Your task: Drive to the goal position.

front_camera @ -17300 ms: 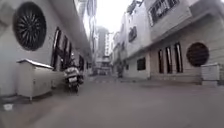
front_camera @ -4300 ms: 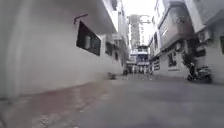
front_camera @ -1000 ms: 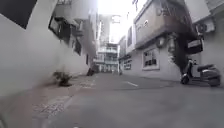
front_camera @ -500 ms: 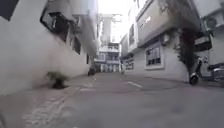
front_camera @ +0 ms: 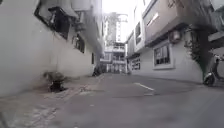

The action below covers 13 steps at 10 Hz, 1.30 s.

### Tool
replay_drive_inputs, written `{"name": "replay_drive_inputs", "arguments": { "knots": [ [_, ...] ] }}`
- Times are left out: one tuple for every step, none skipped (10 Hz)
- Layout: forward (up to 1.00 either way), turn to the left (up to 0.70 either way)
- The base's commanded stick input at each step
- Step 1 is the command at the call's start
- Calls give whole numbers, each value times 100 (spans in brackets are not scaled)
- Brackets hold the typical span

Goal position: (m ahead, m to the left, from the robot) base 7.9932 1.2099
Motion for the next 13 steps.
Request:
{"name": "replay_drive_inputs", "arguments": {
  "knots": [
    [100, 0],
    [100, 0],
    [100, 0],
    [100, 0],
    [100, 0],
    [100, 0],
    [100, 0],
    [100, 0],
    [100, 0],
    [100, 0],
    [100, 0],
    [100, 0],
    [100, 0]
  ]
}}
